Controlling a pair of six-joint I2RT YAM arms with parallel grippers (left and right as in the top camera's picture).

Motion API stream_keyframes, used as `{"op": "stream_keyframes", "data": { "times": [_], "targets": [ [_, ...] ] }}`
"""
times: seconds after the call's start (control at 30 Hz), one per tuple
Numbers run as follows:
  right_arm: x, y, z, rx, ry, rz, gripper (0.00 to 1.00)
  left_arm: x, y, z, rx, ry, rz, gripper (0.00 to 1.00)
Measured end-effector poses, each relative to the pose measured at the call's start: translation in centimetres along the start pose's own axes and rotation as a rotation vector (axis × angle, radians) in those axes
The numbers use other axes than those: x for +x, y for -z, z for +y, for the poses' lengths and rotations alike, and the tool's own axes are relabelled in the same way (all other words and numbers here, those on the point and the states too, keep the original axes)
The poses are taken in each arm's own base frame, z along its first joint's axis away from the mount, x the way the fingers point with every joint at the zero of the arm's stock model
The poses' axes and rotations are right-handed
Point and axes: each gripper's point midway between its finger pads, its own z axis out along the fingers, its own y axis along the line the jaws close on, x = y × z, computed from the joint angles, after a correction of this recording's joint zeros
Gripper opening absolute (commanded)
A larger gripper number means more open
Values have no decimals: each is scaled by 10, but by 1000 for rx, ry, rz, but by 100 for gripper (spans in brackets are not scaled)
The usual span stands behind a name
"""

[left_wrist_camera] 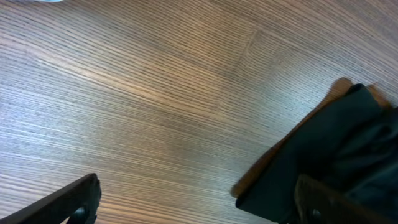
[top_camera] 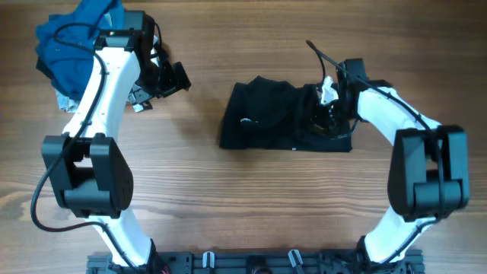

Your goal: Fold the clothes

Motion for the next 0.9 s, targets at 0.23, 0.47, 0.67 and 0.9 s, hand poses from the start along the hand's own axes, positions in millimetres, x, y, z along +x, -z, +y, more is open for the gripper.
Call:
{"op": "stream_keyframes", "data": {
  "times": [0.23, 0.47, 0.67, 0.9],
  "targets": [
    [-7, 95, 58, -14, 172, -192, 99, -2, -1, -6, 32, -17, -7, 100],
    [-8, 124, 64, 31, 204, -284, 99, 17, -29, -31, 221, -140, 70, 100],
    [-7, 124, 60, 47, 197, -279, 99, 47, -63, -53, 378, -227, 126, 100],
    [-4, 123, 59, 51, 190, -266, 100, 65, -90, -83, 466, -302, 157, 100]
  ]
}}
